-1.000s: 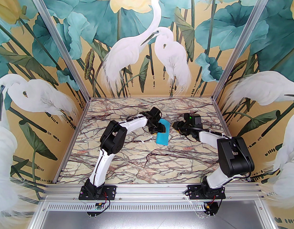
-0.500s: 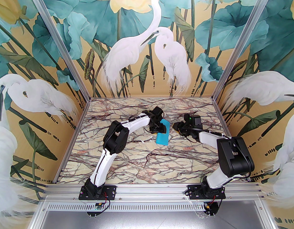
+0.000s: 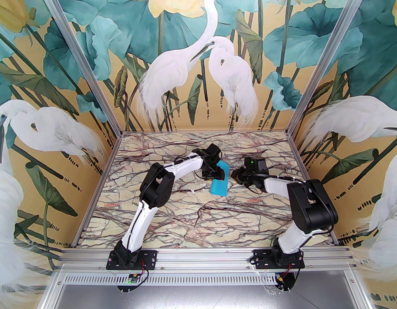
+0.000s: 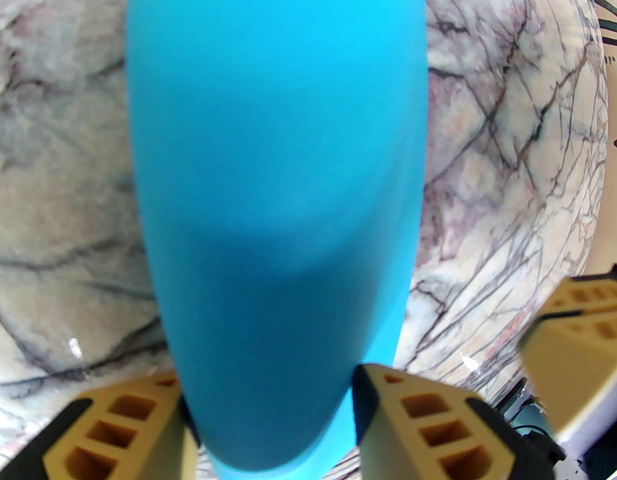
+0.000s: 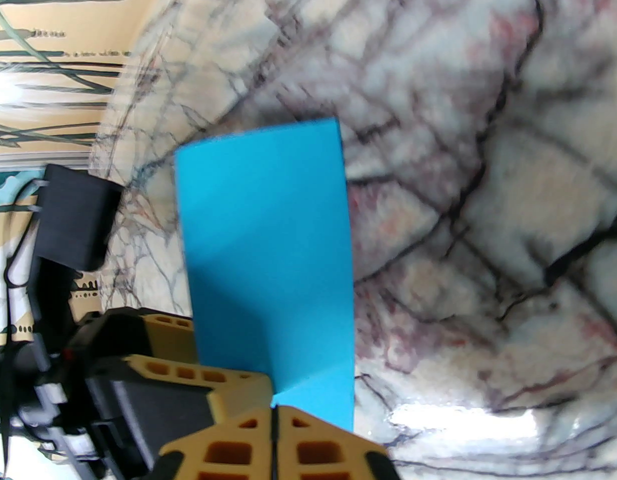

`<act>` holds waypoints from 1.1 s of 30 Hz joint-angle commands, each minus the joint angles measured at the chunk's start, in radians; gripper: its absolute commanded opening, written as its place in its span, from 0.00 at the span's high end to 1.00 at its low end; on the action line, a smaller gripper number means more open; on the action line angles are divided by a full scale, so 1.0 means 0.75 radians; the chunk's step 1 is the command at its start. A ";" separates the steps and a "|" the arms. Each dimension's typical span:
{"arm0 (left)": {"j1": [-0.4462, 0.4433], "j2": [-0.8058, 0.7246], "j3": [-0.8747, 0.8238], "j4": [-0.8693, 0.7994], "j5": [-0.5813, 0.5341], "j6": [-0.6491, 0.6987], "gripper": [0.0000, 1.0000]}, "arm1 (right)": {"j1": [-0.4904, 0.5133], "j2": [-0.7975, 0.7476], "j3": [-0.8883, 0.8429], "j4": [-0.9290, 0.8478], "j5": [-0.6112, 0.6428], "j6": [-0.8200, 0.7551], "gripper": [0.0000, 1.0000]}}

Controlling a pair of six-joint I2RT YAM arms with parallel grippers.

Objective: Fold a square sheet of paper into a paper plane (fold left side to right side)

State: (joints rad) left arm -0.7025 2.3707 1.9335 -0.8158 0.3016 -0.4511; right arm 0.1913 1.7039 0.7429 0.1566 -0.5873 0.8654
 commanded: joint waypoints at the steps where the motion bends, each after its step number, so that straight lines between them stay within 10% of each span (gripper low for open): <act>1: -0.042 0.210 -0.089 -0.037 -0.062 0.027 0.45 | 0.023 0.045 0.001 0.056 0.022 0.038 0.98; 33: -0.043 0.209 -0.090 -0.037 -0.036 0.025 0.45 | 0.060 0.207 0.074 0.108 0.023 0.100 1.00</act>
State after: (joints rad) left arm -0.7029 2.3707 1.9339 -0.8150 0.3023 -0.4511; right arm 0.2276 1.8347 0.7761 0.2440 -0.5758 0.9390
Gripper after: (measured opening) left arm 0.547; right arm 0.034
